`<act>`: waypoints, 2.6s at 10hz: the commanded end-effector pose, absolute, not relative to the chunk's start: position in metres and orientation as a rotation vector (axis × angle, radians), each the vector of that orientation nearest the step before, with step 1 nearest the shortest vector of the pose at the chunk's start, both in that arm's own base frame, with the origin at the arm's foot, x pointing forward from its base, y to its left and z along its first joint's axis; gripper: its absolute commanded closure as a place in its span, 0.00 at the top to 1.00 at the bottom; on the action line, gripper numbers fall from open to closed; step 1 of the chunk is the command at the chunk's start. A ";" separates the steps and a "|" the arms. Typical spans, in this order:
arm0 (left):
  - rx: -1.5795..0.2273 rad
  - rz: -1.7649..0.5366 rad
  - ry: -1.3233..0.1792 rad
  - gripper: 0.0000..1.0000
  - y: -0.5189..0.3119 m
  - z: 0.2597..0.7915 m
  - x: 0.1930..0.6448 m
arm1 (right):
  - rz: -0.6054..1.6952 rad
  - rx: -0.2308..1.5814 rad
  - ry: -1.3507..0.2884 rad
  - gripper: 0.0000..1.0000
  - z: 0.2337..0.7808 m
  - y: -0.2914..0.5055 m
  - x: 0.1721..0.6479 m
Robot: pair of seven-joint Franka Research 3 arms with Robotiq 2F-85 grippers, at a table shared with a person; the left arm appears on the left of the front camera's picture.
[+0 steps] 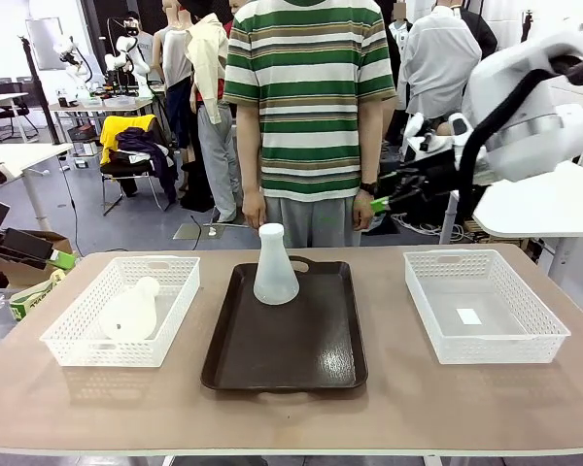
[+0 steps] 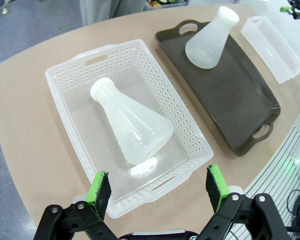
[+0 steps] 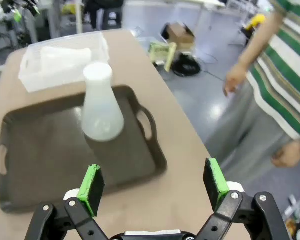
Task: Prepare the laboratory tools.
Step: Pick up the Big flask that the person points to.
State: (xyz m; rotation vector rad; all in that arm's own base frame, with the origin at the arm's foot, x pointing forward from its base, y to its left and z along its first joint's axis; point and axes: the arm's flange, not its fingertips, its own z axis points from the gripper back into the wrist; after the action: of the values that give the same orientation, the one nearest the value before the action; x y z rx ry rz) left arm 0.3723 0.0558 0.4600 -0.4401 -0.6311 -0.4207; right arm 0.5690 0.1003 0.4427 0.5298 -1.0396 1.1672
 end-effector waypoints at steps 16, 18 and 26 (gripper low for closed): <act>-0.455 -0.433 -0.644 1.00 0.057 0.457 0.374 | 0.960 0.505 -1.079 1.00 0.438 0.039 0.508; -0.455 -0.433 -0.644 1.00 0.057 0.457 0.374 | 0.960 0.505 -1.079 1.00 0.438 0.039 0.508; -0.455 -0.433 -0.644 1.00 0.057 0.457 0.374 | 0.960 0.505 -1.079 1.00 0.438 0.039 0.508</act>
State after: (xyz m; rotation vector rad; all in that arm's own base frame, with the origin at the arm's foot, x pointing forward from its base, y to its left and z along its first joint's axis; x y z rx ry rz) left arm 0.3721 0.0557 0.4600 -0.4457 -0.6316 -0.4161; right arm 0.5090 0.0395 0.4356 0.5051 -1.0927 0.9650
